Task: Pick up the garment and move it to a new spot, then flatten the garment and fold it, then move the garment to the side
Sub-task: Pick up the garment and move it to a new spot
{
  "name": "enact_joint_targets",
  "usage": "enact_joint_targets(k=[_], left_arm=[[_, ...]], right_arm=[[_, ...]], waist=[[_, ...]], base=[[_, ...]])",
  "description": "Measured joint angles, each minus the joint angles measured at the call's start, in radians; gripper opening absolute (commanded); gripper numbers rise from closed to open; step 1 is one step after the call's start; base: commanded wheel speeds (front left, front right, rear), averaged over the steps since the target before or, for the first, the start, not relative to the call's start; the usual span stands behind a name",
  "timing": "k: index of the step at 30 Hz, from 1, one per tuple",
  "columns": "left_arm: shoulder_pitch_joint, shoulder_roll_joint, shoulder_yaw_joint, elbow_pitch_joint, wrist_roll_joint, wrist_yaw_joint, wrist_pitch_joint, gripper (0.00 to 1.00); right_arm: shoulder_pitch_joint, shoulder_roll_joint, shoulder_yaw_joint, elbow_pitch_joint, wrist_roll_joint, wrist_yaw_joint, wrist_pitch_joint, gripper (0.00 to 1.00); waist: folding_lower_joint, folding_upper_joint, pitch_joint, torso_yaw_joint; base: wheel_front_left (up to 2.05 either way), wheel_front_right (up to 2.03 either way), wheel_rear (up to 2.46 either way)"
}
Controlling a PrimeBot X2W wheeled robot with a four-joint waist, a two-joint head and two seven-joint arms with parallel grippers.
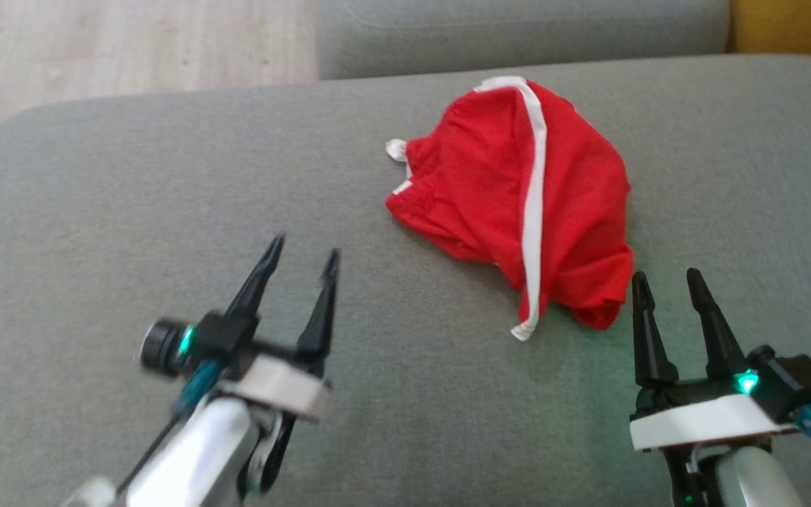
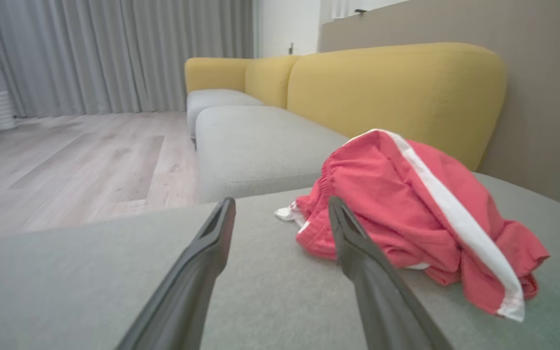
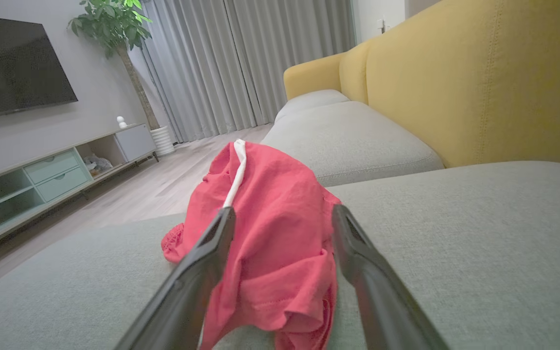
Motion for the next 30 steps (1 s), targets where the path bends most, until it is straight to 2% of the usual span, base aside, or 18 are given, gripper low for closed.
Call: enact_joint_targets(k=[5,10,14,24,30], left_arm=[[-0.152,-0.044,-0.053,0.013,0.035,-0.040,0.071,1.00],[-0.308,-0.141,-0.100,0.071,0.038,-0.077,0.194,1.00],[-0.398,-0.190,-0.127,0.152,0.038,-0.092,0.268,1.00],[-0.488,-0.227,-0.135,0.327,0.029,-0.079,0.308,1.00],[-0.502,-0.236,-0.136,0.405,0.017,-0.040,0.325,1.00]], right_arm=[[-0.023,0.000,0.001,0.001,0.009,0.000,0.000,1.00],[-0.054,0.000,0.019,0.000,0.028,0.000,0.000,1.00],[-0.090,0.000,0.052,-0.001,0.045,0.000,0.000,1.00],[-0.102,0.000,0.091,-0.001,0.078,0.000,0.000,1.00],[-0.104,0.000,0.110,0.001,0.090,0.000,0.000,1.00]], waist=[[0.0001,0.0000,0.039,-0.037],[0.0002,0.0000,0.087,-0.083],[0.0002,0.0000,0.120,-0.136],[0.0002,-0.0001,0.184,-0.255],[0.0001,-0.0001,0.196,-0.300]], base=[[0.00,0.00,0.00],[0.00,0.00,0.00],[0.00,0.00,0.00],[0.00,0.00,0.00],[0.00,0.00,0.00]])
